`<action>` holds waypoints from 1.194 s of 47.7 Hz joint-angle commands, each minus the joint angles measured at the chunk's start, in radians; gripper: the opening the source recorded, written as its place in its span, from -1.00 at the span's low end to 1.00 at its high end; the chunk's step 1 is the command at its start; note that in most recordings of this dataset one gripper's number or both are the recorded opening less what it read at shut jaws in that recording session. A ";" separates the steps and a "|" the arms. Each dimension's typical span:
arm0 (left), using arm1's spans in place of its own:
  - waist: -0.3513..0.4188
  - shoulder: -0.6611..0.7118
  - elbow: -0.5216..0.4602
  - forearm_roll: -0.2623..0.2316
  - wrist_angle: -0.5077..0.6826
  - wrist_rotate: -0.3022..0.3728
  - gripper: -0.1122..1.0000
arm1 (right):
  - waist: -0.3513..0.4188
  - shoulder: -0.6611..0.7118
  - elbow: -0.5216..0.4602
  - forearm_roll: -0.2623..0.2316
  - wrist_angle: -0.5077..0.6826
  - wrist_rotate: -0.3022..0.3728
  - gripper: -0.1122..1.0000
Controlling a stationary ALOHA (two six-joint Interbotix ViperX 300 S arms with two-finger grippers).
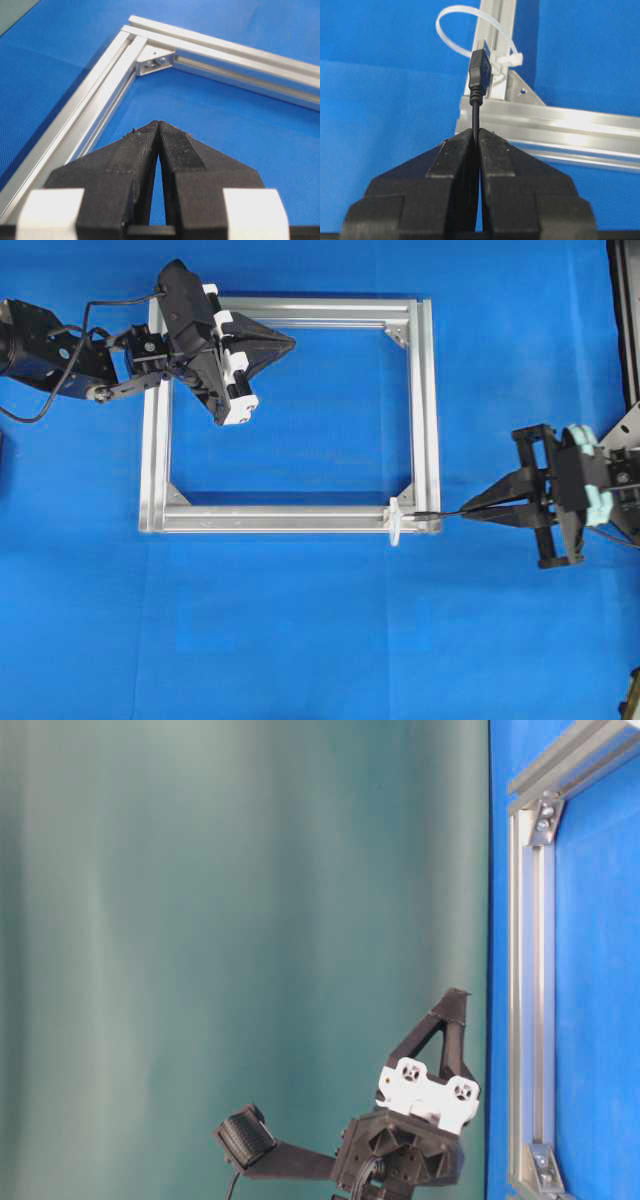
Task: Insert the wire through the string loop located on the right side.
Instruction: 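Push the plug leftward through the zip-tie loop with the right gripper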
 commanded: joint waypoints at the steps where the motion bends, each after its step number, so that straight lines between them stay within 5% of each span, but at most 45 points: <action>1: -0.003 -0.034 -0.006 0.003 -0.011 -0.002 -0.79 | 0.000 0.044 -0.041 0.002 -0.017 0.000 -0.84; 27: -0.006 -0.034 -0.006 0.003 -0.011 -0.002 -0.79 | -0.008 0.285 -0.253 0.000 -0.063 -0.005 -0.84; 57: -0.021 -0.035 -0.002 0.003 -0.003 -0.003 -0.79 | -0.012 0.304 -0.262 0.002 -0.087 -0.005 -0.84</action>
